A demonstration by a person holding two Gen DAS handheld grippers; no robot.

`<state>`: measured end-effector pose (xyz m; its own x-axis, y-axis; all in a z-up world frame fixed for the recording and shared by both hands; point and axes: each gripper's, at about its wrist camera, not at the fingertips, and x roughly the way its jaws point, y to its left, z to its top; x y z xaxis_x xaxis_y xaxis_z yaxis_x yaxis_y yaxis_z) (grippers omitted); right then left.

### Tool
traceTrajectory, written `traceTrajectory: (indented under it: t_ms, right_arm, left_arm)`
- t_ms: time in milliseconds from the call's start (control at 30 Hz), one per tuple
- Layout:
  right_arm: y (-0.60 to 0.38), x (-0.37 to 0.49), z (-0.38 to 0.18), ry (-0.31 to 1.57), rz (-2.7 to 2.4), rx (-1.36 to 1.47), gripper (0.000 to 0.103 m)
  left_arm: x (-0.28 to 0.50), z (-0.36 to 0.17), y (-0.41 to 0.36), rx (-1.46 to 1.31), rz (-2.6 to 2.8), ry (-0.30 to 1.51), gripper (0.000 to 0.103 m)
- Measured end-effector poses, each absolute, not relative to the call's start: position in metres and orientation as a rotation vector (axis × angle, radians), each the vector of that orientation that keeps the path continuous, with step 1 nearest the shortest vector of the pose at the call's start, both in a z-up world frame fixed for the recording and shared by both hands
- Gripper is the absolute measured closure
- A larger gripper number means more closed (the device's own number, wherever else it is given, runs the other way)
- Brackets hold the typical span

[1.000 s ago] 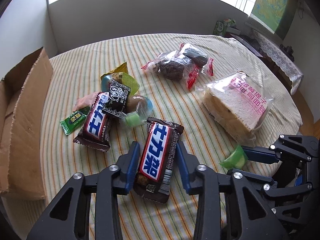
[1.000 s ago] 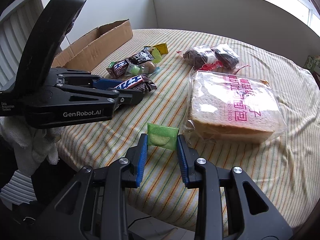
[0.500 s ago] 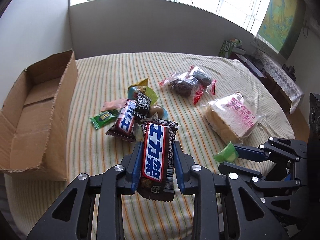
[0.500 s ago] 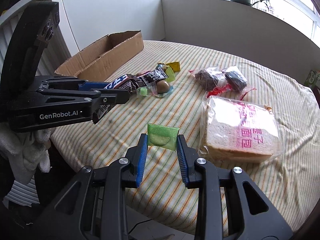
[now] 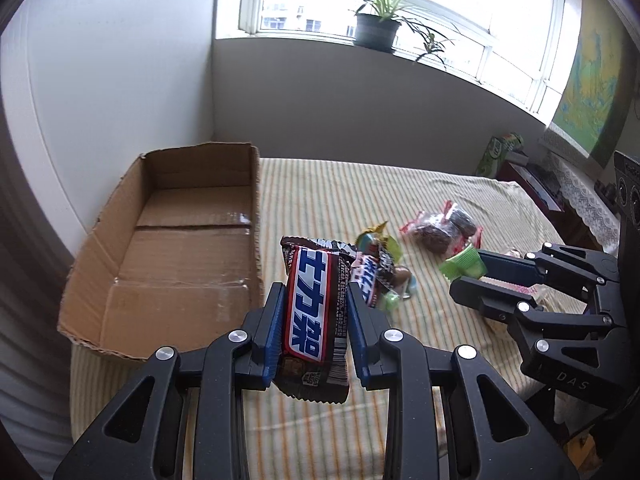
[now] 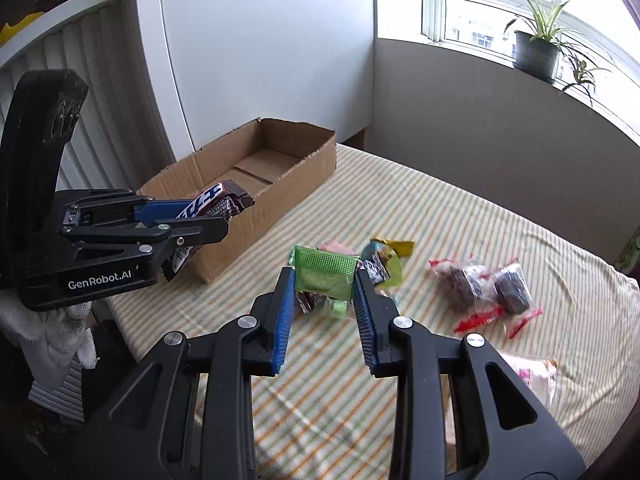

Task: Organize snacks
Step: 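Carry both snacks into the cardboard box and open both grippers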

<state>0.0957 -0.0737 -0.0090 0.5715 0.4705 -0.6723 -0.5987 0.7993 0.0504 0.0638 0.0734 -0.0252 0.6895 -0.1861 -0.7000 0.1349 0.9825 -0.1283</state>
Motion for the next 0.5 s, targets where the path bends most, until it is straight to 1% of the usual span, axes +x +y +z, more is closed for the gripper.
traceTrajectory:
  t_ms: [267,500]
  right_arm:
    - [-0.021,0.124,0.004,0.718,0.72,-0.192,0.073]
    - [0.023,0.137,-0.001,0.735,0.772,-0.213,0.072]
  left_arm:
    - [0.067,-0.024,0.122,-0.113,-0.067,0.766,0.075]
    - [0.073,-0.031,0.147,-0.132,-0.016,0.77,0.075]
